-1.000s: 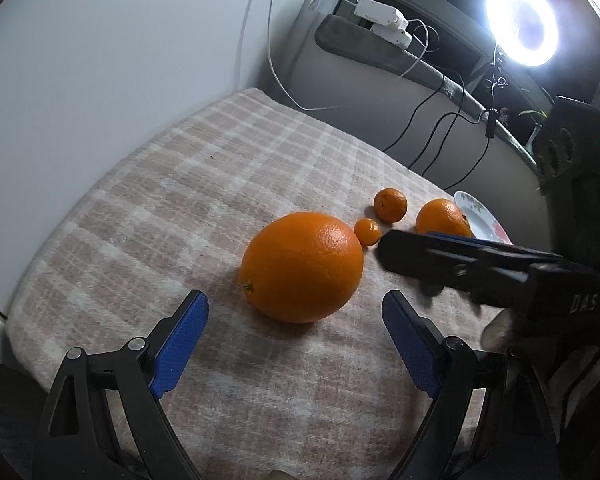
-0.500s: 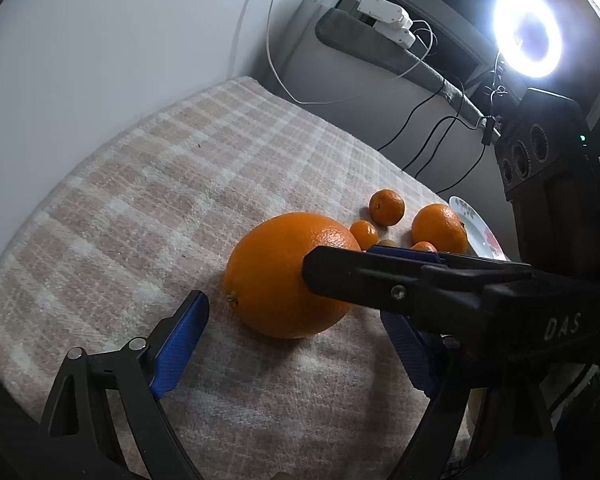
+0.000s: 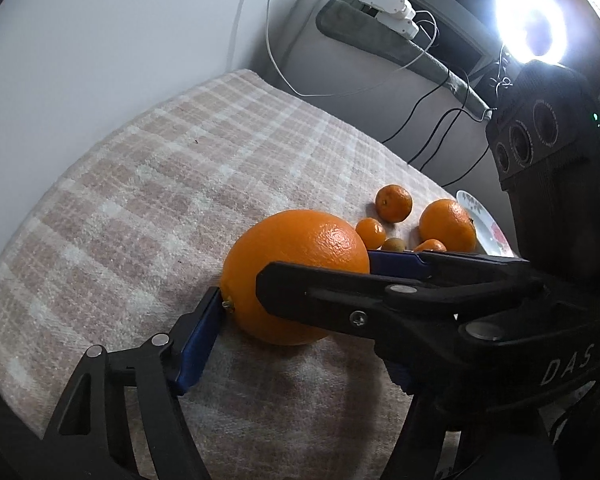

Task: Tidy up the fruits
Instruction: 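Lift the held orange with the right tool and carry it over the plate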

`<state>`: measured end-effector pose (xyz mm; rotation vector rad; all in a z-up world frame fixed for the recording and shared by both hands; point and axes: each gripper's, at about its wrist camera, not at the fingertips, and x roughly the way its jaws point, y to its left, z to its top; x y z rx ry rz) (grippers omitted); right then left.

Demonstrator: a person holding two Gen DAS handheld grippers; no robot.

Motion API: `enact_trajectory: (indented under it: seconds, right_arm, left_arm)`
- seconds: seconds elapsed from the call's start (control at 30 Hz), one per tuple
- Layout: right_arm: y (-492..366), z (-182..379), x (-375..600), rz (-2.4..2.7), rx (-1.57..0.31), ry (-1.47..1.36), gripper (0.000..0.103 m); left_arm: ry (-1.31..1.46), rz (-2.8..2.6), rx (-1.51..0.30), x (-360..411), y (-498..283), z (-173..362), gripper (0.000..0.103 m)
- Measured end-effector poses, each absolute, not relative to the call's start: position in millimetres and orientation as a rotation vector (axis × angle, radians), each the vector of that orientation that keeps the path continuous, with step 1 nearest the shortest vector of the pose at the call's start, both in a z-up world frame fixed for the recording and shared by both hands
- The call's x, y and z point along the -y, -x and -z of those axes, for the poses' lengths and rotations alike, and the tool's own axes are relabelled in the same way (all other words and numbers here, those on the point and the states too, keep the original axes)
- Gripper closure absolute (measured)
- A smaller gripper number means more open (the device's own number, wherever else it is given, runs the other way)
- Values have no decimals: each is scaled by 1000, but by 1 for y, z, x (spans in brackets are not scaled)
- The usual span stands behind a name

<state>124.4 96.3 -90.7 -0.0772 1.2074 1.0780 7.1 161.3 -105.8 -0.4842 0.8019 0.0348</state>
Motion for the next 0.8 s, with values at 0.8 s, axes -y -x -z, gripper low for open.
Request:
enact_trajectory:
  seconds: [0.8]
  right_arm:
    - [-126,41,-11,-938,-1094,-37,26]
  left_arm:
    - [354,110,-752,-91,-29,65,32]
